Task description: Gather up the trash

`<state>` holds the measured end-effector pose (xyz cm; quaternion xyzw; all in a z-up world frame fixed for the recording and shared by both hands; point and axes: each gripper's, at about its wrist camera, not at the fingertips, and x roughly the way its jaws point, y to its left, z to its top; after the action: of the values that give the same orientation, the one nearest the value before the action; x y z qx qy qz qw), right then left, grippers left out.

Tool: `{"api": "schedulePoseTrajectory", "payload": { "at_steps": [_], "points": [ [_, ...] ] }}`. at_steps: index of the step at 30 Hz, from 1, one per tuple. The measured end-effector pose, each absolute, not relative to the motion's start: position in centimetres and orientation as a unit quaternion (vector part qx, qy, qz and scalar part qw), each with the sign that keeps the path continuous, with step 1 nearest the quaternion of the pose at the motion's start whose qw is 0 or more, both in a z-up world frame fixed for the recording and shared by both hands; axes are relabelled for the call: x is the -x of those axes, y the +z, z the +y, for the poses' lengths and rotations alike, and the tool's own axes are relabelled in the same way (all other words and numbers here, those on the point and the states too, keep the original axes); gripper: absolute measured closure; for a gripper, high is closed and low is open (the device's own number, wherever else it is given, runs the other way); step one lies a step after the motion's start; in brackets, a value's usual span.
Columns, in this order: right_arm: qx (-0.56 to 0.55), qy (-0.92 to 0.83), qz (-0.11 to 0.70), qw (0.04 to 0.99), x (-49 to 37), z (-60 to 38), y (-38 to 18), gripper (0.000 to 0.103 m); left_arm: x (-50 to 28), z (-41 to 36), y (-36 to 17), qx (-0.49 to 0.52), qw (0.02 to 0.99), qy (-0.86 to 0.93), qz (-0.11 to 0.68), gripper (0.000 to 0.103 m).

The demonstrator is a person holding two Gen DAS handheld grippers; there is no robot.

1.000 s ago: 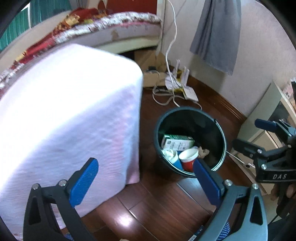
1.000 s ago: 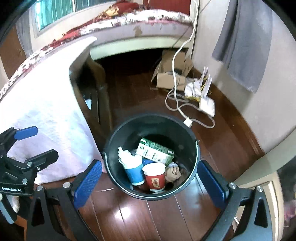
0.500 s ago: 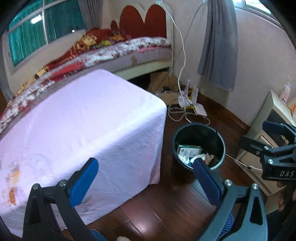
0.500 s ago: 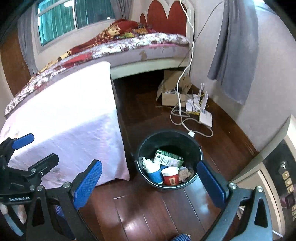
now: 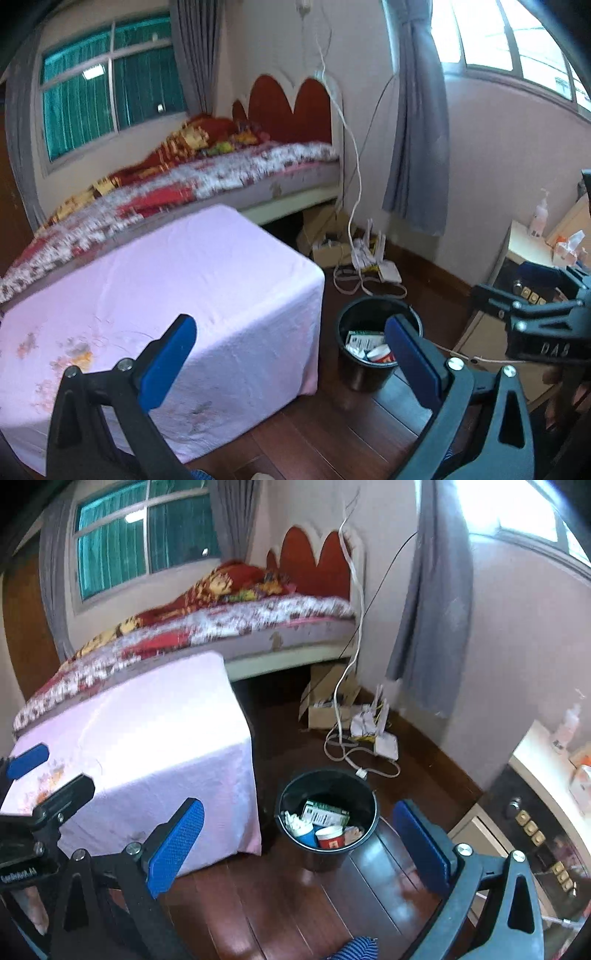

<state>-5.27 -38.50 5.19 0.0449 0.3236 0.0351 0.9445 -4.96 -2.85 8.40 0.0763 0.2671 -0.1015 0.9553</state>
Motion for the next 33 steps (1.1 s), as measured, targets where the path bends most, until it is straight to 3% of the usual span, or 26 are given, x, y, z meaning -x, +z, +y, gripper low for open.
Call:
{"api": "schedulePoseTrajectory", "payload": {
  "at_steps": [11, 33],
  "points": [
    [-0.024, 0.031, 0.256, 0.966, 11.5, -36.8, 11.6, 0.0, 8.8, -0.9, 11.1, -0.044, 0.969, -0.096, 0.223, 0.001],
    [-0.011, 0.024, 0.261, 0.965, 11.7, -36.6, 11.2, 0.0, 9.3, -1.0, 11.7, -0.043, 0.969, -0.097, 0.223, 0.001]
  ]
}}
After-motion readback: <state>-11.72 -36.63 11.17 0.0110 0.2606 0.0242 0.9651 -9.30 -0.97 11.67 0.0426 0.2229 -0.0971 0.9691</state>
